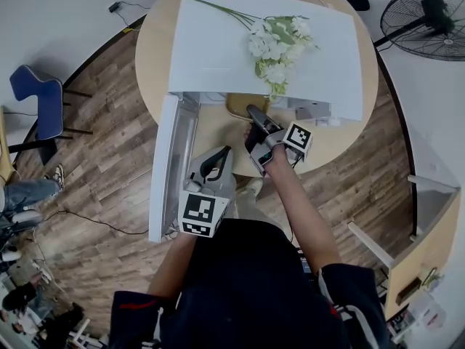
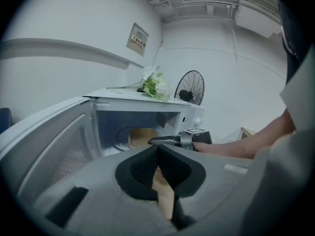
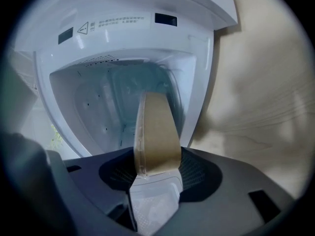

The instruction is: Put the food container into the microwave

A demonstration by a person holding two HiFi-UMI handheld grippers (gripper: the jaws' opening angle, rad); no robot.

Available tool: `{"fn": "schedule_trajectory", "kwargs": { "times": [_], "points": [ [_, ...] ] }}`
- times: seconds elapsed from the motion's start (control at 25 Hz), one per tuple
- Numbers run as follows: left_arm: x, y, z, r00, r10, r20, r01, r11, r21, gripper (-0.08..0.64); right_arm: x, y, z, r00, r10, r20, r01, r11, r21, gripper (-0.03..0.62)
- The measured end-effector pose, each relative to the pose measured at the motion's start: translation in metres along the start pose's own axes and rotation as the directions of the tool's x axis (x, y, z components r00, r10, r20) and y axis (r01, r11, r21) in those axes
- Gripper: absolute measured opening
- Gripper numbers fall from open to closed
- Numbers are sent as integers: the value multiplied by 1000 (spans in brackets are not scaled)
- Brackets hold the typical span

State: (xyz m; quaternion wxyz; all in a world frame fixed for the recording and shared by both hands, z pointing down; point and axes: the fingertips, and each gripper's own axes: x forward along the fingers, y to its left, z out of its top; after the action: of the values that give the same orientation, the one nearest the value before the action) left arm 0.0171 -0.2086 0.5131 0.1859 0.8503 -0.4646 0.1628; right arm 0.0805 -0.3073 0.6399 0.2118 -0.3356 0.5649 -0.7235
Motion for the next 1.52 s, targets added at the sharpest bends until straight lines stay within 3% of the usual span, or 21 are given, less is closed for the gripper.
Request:
{"fn": "schedule_trajectory", "kwargs": {
  "times": [0.16,0.68,0.92,1.2,1.52],
  "points": [
    [-1,-1,-3,1000,-11,-5,11,1000,-5,15,6,-7,3,1000,2,26,-3,1000,28,225],
    [-4,6,-5,1000,0,-5,0,1000,-17,15,15,-7,17,997,-37,65,37,999,3,225],
    [-5,5,-5,1000,-3,-7,3,1000,-8,15,11,-1,16,998,-26,53,27,999,-28,266],
    [-3,-3,-6,1000,-29,-4,29,1000,-5,15,-3,5,1,1000,-15,-22,14,997,-82,290],
    [-1,-14,-5,998,-61,-5,61,998,9,15,-30,6,-12,996,-57,-67,41,973,-226,288]
  ]
}}
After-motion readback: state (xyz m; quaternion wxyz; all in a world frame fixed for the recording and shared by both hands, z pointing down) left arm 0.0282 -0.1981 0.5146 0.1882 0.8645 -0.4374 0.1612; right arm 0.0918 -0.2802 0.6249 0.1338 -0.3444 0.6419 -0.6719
